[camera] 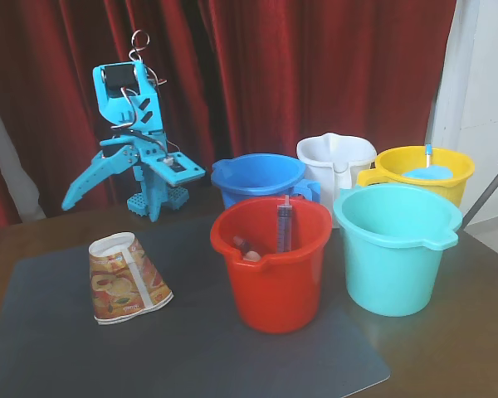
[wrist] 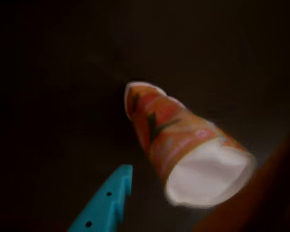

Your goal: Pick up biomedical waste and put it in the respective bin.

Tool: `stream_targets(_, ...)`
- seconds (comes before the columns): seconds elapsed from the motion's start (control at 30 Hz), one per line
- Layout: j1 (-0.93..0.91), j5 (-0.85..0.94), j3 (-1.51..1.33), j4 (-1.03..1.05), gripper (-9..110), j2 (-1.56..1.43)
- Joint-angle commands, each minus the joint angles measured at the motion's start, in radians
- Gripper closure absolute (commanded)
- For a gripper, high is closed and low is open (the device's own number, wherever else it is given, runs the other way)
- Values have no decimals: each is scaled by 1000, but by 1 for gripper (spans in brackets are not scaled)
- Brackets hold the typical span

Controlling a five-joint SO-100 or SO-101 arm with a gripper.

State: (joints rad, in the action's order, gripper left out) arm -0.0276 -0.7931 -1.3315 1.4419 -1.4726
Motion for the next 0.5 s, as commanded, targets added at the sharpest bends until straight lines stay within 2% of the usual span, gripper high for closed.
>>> stream_targets(0.0,-5,35,95,63,15,46)
stream_targets(0.23,-5,118,155,126,15,77)
stream_targets(0.47,-6,351,163,225,15,69)
